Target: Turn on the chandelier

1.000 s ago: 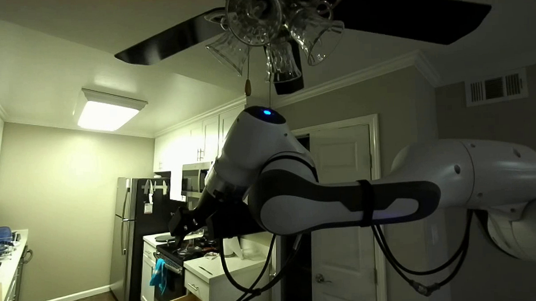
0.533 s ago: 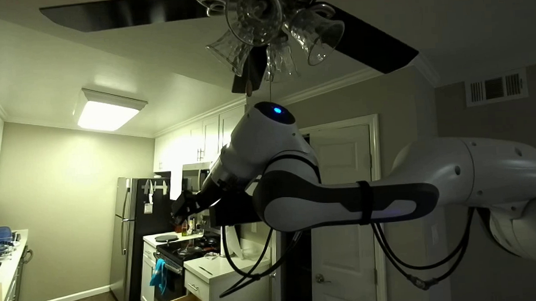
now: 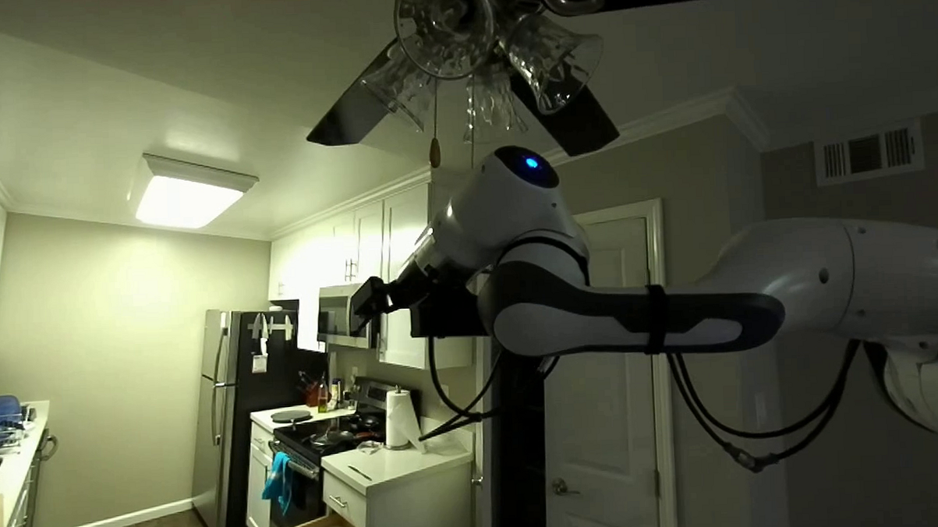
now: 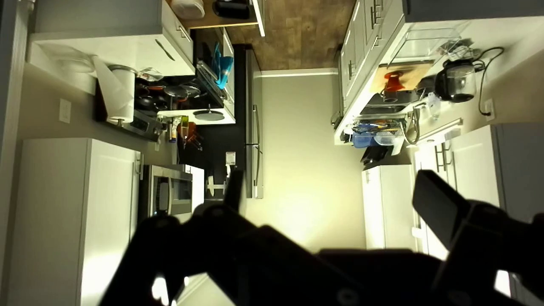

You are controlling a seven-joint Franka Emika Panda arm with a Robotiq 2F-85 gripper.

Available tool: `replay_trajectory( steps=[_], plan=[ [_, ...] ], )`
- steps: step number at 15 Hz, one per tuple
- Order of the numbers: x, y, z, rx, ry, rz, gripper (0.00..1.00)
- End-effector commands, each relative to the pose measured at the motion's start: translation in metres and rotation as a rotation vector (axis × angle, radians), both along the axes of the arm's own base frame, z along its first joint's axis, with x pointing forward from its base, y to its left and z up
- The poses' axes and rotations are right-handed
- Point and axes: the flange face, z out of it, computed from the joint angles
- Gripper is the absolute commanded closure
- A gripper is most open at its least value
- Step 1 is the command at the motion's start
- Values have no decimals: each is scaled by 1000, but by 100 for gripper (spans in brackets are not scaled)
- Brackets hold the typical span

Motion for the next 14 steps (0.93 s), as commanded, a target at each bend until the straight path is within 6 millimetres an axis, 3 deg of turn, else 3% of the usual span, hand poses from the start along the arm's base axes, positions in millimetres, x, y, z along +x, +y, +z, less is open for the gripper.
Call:
replay_trajectory(
  steps=[1,7,14],
  plan=[
    [-21,-22,20,-33,51,30,0],
    [-56,-57,78,-5,61,74,0],
    [-72,-84,111,25,14,30,0]
  ],
)
